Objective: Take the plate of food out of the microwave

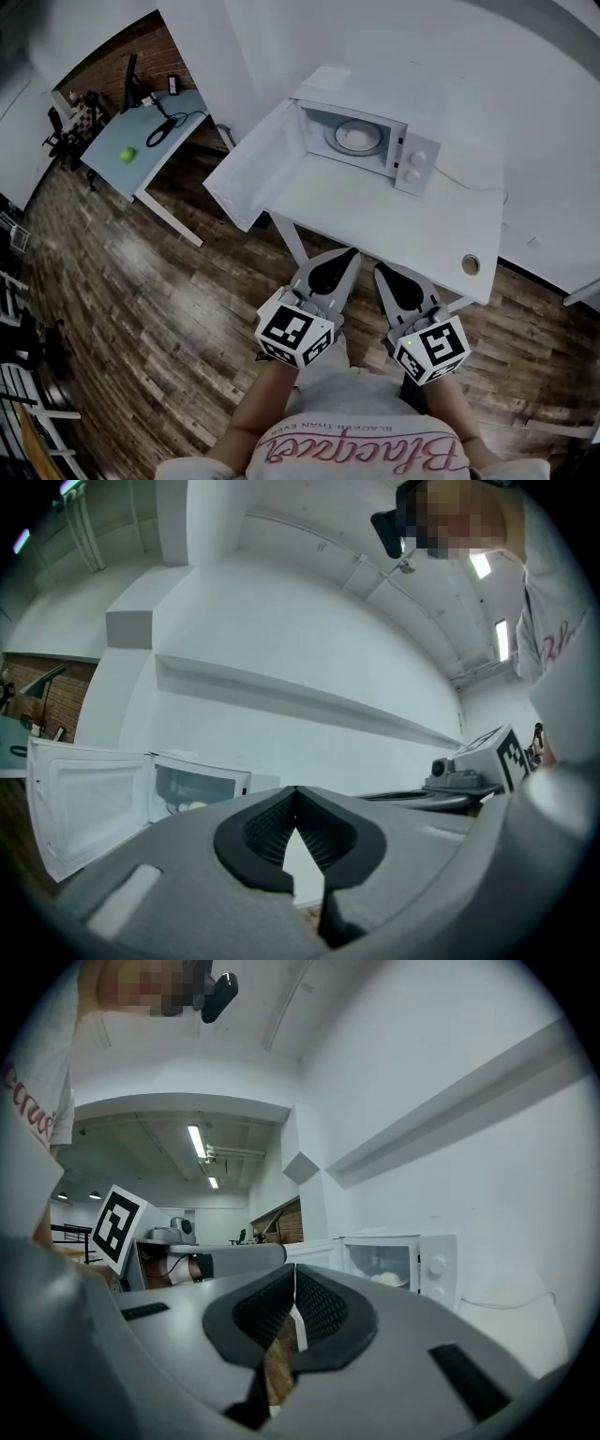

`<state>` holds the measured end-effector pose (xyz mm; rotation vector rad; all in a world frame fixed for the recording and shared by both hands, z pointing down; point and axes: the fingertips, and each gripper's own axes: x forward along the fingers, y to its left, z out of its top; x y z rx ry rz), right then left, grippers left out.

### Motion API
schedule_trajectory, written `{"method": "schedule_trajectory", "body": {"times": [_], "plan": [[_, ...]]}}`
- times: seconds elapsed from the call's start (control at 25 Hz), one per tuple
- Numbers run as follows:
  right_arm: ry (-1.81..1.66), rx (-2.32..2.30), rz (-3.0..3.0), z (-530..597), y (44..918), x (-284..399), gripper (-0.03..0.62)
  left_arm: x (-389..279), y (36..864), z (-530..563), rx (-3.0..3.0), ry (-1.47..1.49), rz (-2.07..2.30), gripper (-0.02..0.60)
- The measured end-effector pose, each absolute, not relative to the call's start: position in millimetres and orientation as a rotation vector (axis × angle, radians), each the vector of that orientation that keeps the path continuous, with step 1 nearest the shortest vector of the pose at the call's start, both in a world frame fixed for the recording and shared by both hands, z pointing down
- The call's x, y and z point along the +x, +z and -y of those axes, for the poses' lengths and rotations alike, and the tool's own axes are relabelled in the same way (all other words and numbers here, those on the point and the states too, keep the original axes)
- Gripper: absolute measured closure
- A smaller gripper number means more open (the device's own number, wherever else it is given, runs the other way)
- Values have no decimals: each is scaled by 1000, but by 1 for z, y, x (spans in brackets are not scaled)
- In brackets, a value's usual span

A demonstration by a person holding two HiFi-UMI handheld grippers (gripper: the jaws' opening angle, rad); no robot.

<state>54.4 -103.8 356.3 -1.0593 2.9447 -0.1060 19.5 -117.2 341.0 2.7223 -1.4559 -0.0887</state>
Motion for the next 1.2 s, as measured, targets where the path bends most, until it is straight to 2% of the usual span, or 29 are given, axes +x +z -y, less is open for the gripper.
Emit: {"method": "schedule_trajectory", "body": {"times": [1.2], "plan": [[-179, -1264, -2932, 263, 367, 12, 582, -24, 363, 294, 2683, -96, 1282, 577]]}}
